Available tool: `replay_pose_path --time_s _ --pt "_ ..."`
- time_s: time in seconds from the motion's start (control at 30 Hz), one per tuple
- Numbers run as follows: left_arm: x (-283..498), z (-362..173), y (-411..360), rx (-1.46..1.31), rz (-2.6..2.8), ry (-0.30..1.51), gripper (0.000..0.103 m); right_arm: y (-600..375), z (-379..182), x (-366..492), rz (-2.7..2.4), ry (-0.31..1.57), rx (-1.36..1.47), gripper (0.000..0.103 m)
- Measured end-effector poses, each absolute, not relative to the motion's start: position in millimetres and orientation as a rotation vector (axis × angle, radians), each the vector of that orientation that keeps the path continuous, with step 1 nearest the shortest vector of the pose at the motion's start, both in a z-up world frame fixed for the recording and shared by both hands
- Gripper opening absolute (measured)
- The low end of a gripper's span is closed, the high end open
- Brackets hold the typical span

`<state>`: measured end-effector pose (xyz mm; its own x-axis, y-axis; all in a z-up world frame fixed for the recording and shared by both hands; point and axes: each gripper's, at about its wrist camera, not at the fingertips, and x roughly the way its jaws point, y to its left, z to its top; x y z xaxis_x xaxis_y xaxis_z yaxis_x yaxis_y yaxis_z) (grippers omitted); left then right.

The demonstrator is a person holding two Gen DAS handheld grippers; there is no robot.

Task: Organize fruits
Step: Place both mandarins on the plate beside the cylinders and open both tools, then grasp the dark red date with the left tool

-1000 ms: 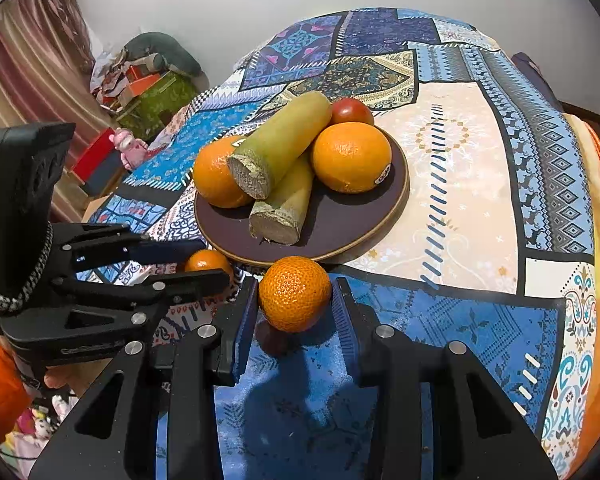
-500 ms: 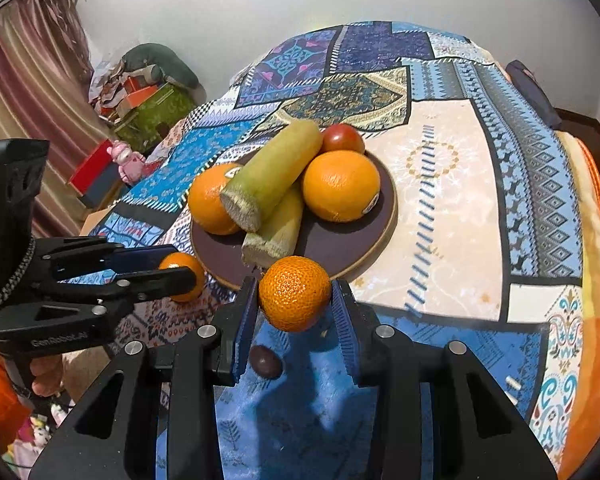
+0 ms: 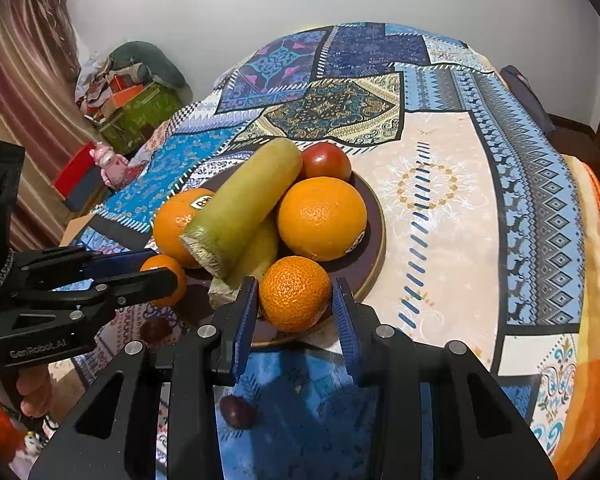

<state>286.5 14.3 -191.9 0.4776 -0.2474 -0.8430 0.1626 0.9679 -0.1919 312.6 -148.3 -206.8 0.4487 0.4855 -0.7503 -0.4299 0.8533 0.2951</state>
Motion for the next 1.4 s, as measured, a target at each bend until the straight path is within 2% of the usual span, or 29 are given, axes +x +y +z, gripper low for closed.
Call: replay_pose_path --time_s 0.43,0.9,1.4 --pt "286 -193 15 -0.118 -0.220 1.024 0.032 -144 -199 315 0.583 0.926 0.047 0.036" --pt "254 -169 35 -0.101 -0.179 0.982 0.035 -154 -185 287 0.575 0.910 0.023 0.038" --pt "224 -202 37 -0.103 -0.193 1.066 0.036 -139 -220 259 0.653 1.021 0.016 0.039"
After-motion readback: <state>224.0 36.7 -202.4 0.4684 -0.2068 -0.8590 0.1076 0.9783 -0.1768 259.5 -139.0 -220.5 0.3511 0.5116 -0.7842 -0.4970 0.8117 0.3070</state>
